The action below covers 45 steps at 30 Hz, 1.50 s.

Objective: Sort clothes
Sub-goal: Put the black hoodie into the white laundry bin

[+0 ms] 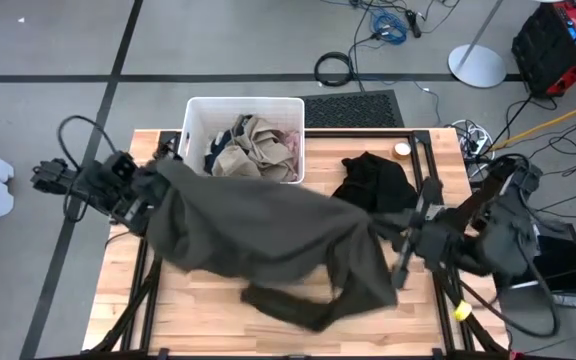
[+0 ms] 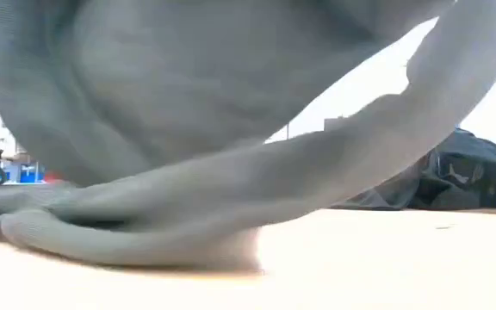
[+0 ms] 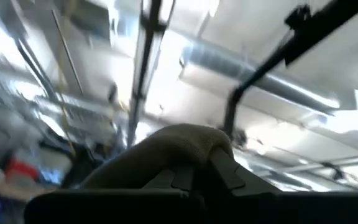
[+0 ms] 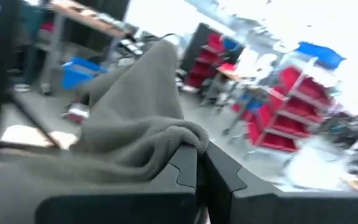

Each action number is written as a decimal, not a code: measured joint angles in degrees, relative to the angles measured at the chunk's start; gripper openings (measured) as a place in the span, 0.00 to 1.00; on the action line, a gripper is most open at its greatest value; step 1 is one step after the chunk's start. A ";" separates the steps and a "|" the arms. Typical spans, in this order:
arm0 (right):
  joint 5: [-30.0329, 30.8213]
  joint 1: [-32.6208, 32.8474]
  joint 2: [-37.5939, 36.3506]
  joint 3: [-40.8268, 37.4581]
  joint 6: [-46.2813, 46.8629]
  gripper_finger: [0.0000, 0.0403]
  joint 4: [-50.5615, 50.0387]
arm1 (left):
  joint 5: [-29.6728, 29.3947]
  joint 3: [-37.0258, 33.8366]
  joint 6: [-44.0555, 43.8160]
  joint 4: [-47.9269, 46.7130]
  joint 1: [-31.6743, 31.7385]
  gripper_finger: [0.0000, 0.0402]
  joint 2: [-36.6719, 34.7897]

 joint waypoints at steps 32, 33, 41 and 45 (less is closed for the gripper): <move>-31.50 -4.95 12.65 -0.07 51.80 0.00 -41.35 | 0.73 5.43 -28.73 -78.19 -4.15 0.05 6.39; -32.15 -4.93 13.17 -0.07 52.42 0.00 -41.78 | 0.71 5.43 -30.31 -80.85 -5.03 0.05 7.15; -35.32 -3.73 13.42 -5.56 61.70 0.00 -44.72 | -3.98 5.43 -41.86 -97.92 -13.50 0.05 14.75; -34.32 -2.54 9.06 -14.49 65.74 0.00 -37.75 | -8.47 5.43 -42.20 -98.93 -15.89 0.05 18.66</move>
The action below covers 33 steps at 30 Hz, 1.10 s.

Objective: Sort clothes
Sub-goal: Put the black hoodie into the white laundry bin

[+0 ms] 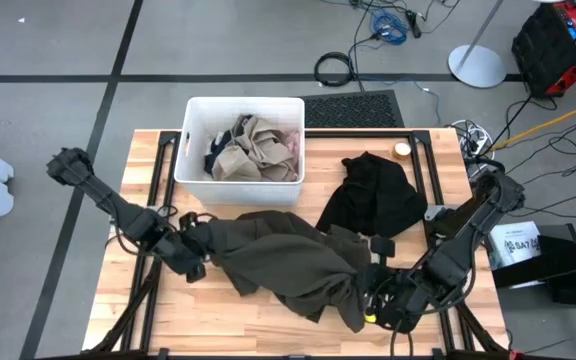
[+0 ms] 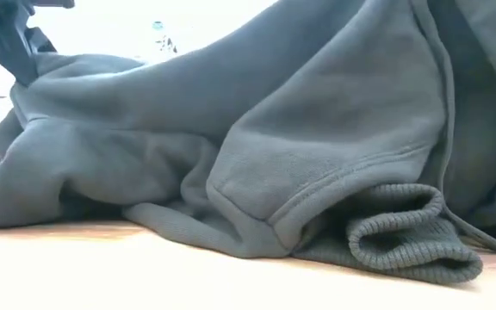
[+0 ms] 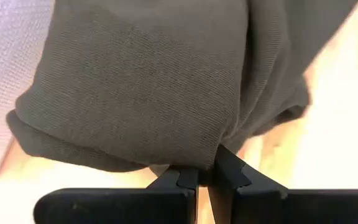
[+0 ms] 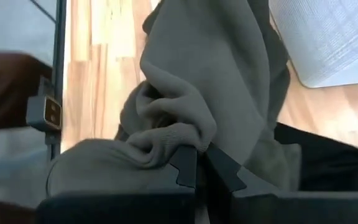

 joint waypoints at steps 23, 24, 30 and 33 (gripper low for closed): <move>-0.83 -4.80 -6.94 -34.36 -1.59 0.00 42.11 | 10.53 8.30 2.06 1.55 -0.08 0.53 6.60; -0.84 -4.81 -6.94 -34.36 -2.16 0.00 42.68 | 10.42 8.96 2.63 3.55 -0.08 0.53 5.98; -0.87 -4.77 -6.94 -34.36 -3.75 0.00 44.04 | 10.80 12.17 13.11 20.84 -1.41 0.53 4.12; -0.87 -4.79 -6.94 -34.36 -3.70 0.00 44.02 | 10.34 14.45 16.93 23.77 -2.42 0.53 3.80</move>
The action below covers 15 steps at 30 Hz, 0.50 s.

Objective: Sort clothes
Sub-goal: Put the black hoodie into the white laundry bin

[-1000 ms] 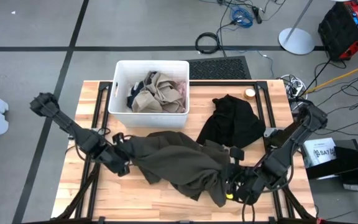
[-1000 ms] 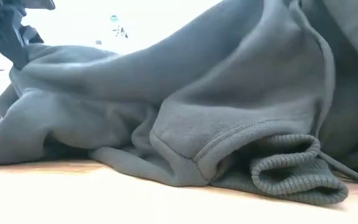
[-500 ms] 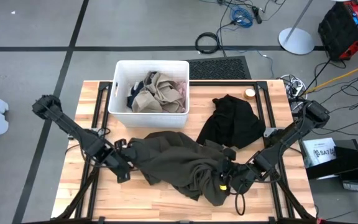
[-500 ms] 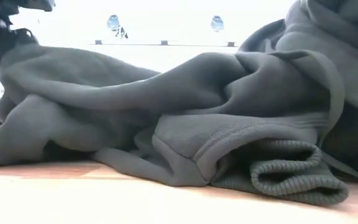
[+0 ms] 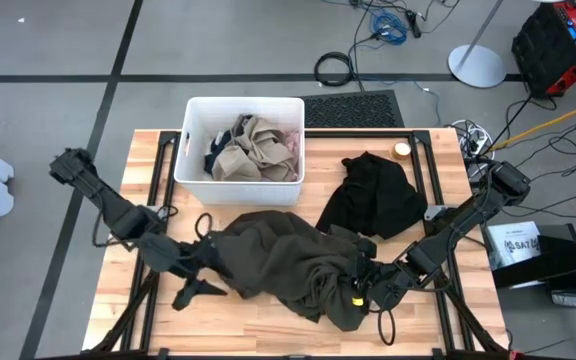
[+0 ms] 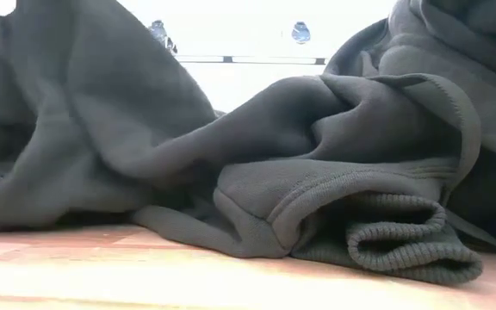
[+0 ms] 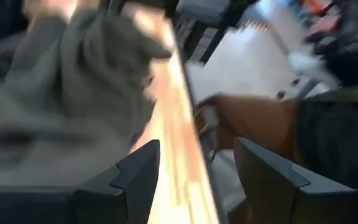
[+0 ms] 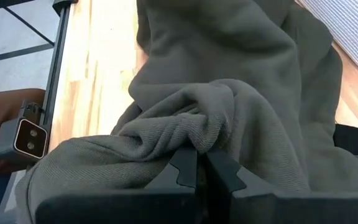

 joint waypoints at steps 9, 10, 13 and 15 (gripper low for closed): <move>-0.01 0.00 0.00 0.00 -0.23 0.00 0.02 | 5.69 0.63 19.28 29.92 -3.75 0.53 5.73; -0.01 0.00 0.00 0.00 -0.23 0.00 0.02 | 5.67 0.63 19.29 29.97 -3.85 0.53 7.70; -0.01 0.00 0.00 0.00 -0.24 0.00 0.06 | 2.86 0.44 19.40 29.21 -3.47 0.53 15.36; -0.03 0.00 0.00 -0.02 -0.26 0.00 0.08 | 1.00 0.28 19.59 29.87 -2.33 0.53 20.50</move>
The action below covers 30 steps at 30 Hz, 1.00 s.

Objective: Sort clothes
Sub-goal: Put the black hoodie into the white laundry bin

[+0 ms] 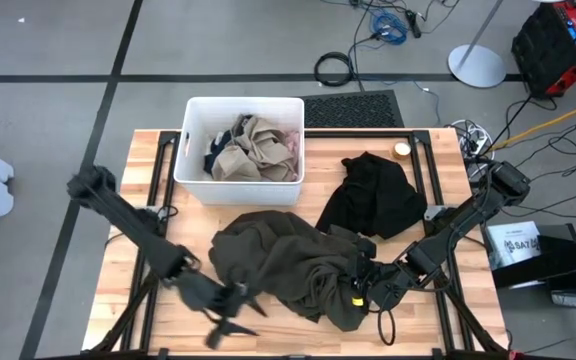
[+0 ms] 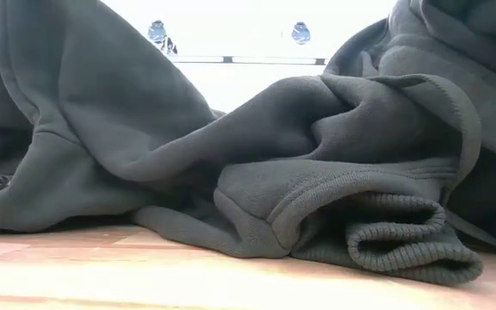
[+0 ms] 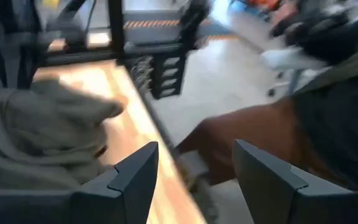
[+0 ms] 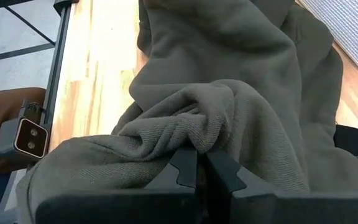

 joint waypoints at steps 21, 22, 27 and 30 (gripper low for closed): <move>1.19 -1.07 0.00 0.00 -0.20 0.00 0.28 | 5.39 5.23 -11.31 18.00 8.57 0.53 26.14; 1.16 -1.09 0.00 0.00 -0.12 0.00 0.28 | 5.40 5.93 -10.28 18.05 8.63 0.53 26.72; 0.98 -0.98 0.00 0.00 -0.15 0.00 0.57 | 1.83 11.09 -5.30 9.71 8.70 0.53 30.60; -0.04 -1.01 0.00 0.00 -0.17 0.00 0.74 | -2.42 14.49 -8.06 1.92 9.73 0.53 32.70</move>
